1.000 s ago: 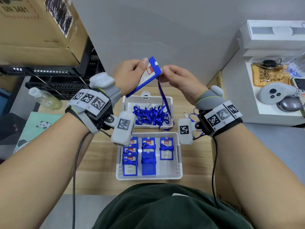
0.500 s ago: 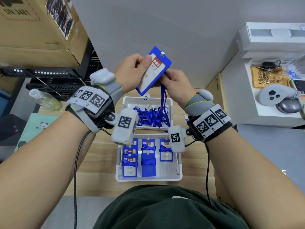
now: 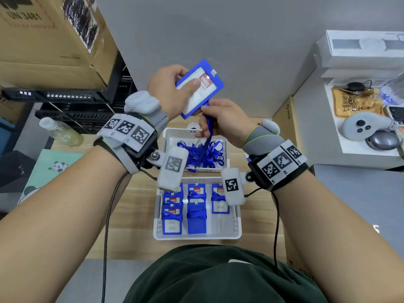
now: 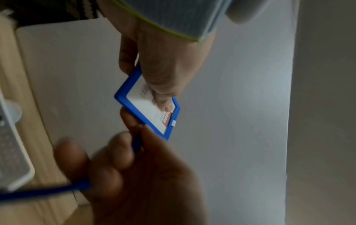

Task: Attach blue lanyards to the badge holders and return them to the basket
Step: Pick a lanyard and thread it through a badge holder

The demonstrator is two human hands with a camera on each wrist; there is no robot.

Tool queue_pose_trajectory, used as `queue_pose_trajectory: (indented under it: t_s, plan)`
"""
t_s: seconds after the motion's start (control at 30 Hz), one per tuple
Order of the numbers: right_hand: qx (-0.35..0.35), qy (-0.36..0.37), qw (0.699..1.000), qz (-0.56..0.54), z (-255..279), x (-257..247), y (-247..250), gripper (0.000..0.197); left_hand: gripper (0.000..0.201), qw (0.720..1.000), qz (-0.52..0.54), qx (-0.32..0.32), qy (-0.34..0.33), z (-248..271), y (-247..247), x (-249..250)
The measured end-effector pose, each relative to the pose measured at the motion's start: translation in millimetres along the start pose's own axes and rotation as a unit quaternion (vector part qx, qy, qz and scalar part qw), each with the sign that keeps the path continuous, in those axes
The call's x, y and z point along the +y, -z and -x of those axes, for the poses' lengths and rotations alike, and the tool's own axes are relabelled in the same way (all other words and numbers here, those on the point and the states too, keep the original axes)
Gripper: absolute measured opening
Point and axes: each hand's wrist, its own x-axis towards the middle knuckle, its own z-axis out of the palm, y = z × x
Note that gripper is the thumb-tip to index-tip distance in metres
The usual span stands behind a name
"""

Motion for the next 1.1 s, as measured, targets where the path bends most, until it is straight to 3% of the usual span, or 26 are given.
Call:
queue_pose_trajectory:
  t_s: [0.1, 0.23, 0.5, 0.7, 0.83, 0.97, 1.1]
  plan:
    - [0.014, -0.042, 0.999, -0.017, -1, 2, -2, 0.036, 0.025, 0.998, -0.058, -0.002, -0.027, 1, 3, 1]
    - [0.048, -0.044, 0.998, 0.014, -2, 8, -2, 0.048, 0.035, 0.993, -0.060, -0.065, -0.083, 8, 0, 7]
    - [0.013, -0.060, 0.996, 0.061, 0, 7, -1, 0.040, 0.038, 0.991, -0.091, -0.051, -0.088, 12, 1, 9]
    - [0.014, -0.029, 0.999, 0.028, 2, -8, 6, 0.034, 0.037, 0.973, -0.159, -0.142, -0.092, 14, 3, 3]
    - [0.037, 0.015, 0.986, 0.159, 3, -11, 21, 0.031, 0.034, 0.953, -0.196, -0.209, -0.094, 20, 0, 0]
    - [0.072, 0.044, 0.941, 0.328, 0, -14, 36, 0.027, 0.030, 0.938, -0.207, -0.259, -0.099, 23, 0, -1]
    - [0.070, 0.057, 0.908, 0.408, -4, -15, 40, 0.026, 0.027, 0.927, -0.193, -0.301, -0.115, 23, 2, 2]
